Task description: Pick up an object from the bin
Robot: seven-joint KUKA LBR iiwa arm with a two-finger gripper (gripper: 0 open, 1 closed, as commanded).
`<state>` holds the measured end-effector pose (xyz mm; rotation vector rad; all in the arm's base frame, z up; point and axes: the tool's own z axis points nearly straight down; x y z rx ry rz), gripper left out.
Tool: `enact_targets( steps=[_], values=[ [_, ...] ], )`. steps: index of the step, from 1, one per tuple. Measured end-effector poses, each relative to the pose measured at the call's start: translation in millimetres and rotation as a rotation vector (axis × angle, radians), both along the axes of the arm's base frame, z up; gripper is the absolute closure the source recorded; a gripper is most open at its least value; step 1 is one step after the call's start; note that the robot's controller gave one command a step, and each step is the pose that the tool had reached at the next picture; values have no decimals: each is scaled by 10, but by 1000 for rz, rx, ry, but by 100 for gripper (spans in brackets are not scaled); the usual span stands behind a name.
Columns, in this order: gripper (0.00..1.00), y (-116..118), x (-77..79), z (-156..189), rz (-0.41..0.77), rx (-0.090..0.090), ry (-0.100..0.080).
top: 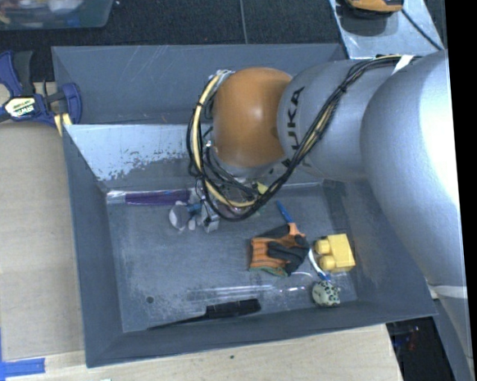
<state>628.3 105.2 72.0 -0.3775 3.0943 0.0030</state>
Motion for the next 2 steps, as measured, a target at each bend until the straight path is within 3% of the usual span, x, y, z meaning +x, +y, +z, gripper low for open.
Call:
enact_targets(
  steps=[2],
  values=[
    [100,-5,-2,260,-2,0,-2]
  ],
)
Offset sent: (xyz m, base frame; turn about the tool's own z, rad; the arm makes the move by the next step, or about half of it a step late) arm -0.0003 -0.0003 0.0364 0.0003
